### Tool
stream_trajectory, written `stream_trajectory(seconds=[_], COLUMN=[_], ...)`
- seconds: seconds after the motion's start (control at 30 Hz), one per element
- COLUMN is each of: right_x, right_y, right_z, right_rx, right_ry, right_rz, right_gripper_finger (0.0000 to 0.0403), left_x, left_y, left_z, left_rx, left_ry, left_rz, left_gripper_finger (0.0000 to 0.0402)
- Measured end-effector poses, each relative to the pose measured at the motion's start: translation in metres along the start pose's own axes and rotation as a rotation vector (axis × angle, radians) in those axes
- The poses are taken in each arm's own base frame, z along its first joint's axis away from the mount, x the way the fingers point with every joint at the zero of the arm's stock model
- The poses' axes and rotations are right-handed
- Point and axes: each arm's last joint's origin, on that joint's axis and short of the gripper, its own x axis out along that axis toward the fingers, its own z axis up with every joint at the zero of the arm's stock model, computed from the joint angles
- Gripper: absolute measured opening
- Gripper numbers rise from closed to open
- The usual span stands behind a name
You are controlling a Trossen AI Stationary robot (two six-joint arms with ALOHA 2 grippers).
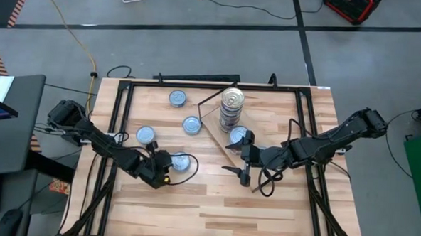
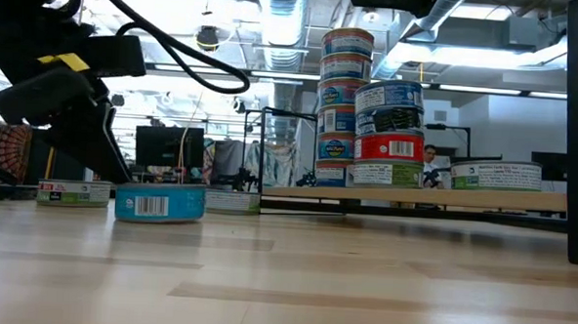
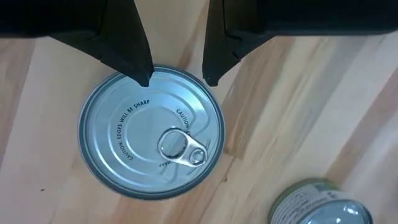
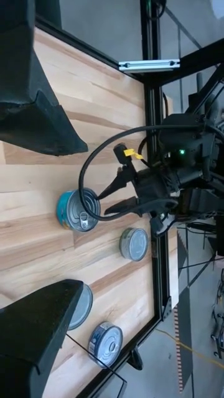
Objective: Stack canned seafood by type on shelf
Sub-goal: Stack the blue tuna can on top of the blue tuna can on the shelf
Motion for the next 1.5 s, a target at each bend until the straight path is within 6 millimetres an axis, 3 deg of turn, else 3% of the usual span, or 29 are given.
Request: stream_trajectory(seconds=[0.27,0.43,0.57,0.77,0.93,1.27,1.5], right_x=[-0.001,-0.001,-0.001,-0.001,-0.001,0.0,0.0], right_y=[0.002,0.002,0.001,0.001,0.001,0.0,0.0], right_z=[-0.001,0.0,0.0,0.0,0.0,0.0,0.0], right_rx=[-0.002,-0.008,-0.006,-0.007,-0.007,-0.008,-0.009], right_ry=[0.003,0.002,0.0,-0.005,-0.005,0.001,0.003], right_rz=[0.006,0.006,0.005,0.006,0.005,0.0,-0.002], right_gripper_finger=[0.0365,0.0365,0.0365,0.0365,0.0365,0.0365,0.0365], left_x=[-0.009,-0.023,-0.028,-0.02,-0.005,0.012,0.011], left_y=[-0.004,-0.01,-0.016,-0.025,-0.03,-0.038,-0.04], left_z=[-0.008,-0.012,-0.016,-0.021,-0.029,-0.039,-0.037], left_rx=[0.112,0.286,0.551,0.845,1.031,1.05,1.018], left_ry=[-0.049,-0.158,-0.146,-0.118,-0.105,-0.118,-0.133], left_rz=[0.03,0.05,-0.003,-0.037,0.077,0.167,0.156], left_gripper_finger=[0.0134,0.0134,0.0134,0.0134,0.0134,0.0124,0.0038])
